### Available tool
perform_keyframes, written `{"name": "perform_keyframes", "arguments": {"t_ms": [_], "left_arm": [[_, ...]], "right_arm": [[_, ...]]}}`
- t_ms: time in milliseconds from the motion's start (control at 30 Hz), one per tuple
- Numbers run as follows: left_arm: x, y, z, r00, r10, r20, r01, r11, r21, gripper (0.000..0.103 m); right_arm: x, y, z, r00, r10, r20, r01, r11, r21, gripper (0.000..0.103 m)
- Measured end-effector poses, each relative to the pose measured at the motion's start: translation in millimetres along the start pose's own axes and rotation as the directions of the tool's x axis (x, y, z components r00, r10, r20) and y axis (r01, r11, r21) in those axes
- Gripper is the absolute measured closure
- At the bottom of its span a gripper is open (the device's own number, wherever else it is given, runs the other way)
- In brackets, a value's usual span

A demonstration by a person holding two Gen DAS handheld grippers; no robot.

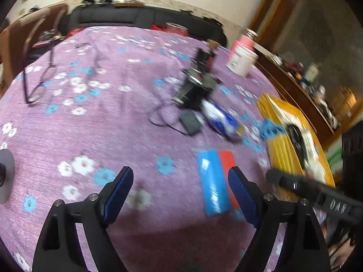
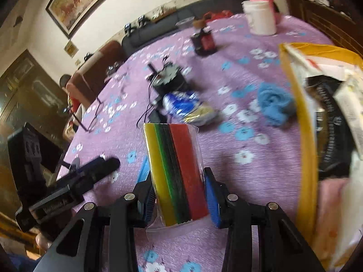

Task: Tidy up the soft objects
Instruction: 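Grasp striped sponge pack with right gripper while left gripper grasps blue-red sponge pack, then carry blue-red sponge pack with left gripper while right gripper carries striped sponge pack to tray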

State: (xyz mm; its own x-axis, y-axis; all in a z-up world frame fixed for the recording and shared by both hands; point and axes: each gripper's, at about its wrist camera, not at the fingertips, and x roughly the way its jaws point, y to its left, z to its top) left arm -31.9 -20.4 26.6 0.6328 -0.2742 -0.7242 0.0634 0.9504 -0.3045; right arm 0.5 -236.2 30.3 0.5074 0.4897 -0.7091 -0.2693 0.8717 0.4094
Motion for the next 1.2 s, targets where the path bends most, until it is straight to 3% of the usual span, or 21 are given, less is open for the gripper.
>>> {"name": "perform_keyframes", "arguments": {"t_ms": [167,333,367,400,467,1200], "left_arm": [[11,-47,-11,0.999,0.021,-0.041,-0.015,0.987,0.158,0.018],[38,-66,-16,0.985,0.143,-0.094,-0.121,0.970,0.212,0.019],[41,-66,-16,0.983,0.156,-0.099,-0.132,0.968,0.211,0.027],[44,-64,-14,0.980,0.164,-0.109,-0.140,0.969,0.202,0.042],[42,-62,-13,0.979,0.184,-0.089,-0.164,0.967,0.194,0.057],[16,-72,-9,0.992,0.129,0.003,-0.127,0.974,0.188,0.060]], "right_arm": [[-14,-2,-6,0.997,-0.058,0.059,0.059,0.998,-0.022,0.060],[-27,-4,-15,0.993,-0.075,0.095,0.079,0.996,-0.038,0.060],[-28,-4,-17,0.993,-0.073,0.098,0.077,0.996,-0.039,0.060],[-29,-5,-18,0.992,-0.073,0.099,0.077,0.996,-0.039,0.060],[-29,-7,-21,0.993,-0.066,0.097,0.070,0.997,-0.036,0.060],[-34,-21,-26,0.993,-0.053,0.109,0.052,0.999,0.009,0.060]]}}
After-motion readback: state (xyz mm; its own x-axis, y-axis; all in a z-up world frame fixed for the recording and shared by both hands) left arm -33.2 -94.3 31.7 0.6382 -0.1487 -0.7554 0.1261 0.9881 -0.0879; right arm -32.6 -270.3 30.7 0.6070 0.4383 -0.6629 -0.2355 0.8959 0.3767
